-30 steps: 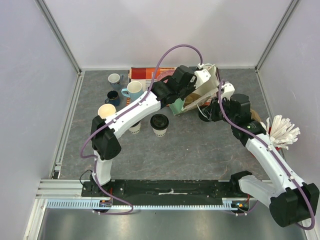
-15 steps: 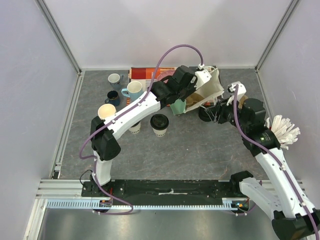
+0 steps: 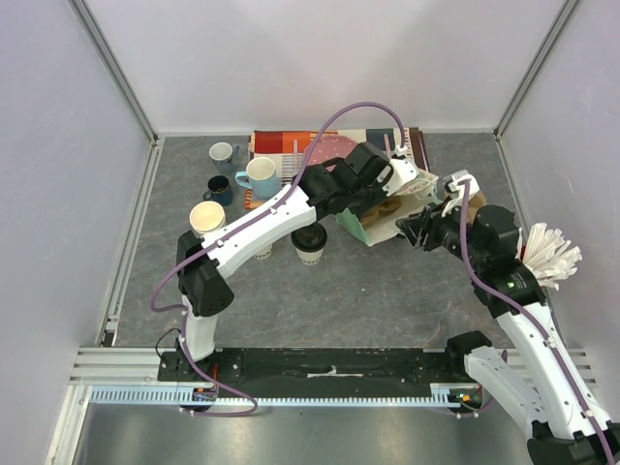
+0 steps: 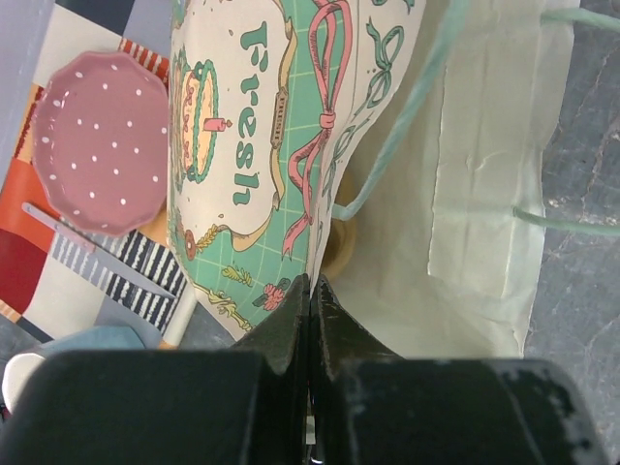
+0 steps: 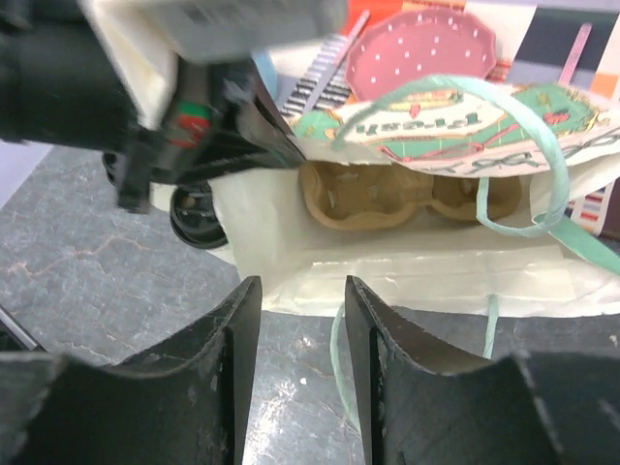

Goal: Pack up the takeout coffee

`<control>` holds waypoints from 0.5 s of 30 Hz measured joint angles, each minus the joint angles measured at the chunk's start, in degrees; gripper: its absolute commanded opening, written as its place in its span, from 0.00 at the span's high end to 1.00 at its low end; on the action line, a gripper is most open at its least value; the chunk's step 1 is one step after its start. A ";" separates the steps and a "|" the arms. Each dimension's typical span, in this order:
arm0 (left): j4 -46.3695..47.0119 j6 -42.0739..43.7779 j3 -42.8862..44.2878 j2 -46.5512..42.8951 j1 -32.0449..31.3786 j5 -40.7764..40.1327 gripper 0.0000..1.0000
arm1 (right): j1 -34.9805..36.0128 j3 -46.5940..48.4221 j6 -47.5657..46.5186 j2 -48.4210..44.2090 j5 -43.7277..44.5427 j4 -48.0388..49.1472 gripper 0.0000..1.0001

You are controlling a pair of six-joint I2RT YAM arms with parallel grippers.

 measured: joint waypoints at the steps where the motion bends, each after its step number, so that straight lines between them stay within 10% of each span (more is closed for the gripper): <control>1: -0.37 -0.28 0.00 -0.07 0.00 0.07 0.98 | 0.00 -1.14 0.00 0.13 -0.02 0.44 0.56; 15: -5.31 -6.80 -0.07 -1.92 -0.17 2.23 0.98 | 0.00 -13.97 3.32 1.79 9.31 7.74 0.64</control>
